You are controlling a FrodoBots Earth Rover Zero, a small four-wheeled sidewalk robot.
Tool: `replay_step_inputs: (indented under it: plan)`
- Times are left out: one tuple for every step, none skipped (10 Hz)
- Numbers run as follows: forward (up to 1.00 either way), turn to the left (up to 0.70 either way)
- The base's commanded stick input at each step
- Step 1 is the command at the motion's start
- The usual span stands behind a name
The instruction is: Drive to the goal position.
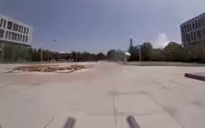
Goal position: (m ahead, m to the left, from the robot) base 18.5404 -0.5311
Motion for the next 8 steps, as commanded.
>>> replay_step_inputs:
  plan:
    - [1.00,0.10]
    - [1.00,0.00]
    - [1.00,0.00]
    - [1.00,0.00]
    - [1.00,0.00]
    - [1.00,-0.27]
    - [1.00,-0.27]
    - [1.00,-0.27]
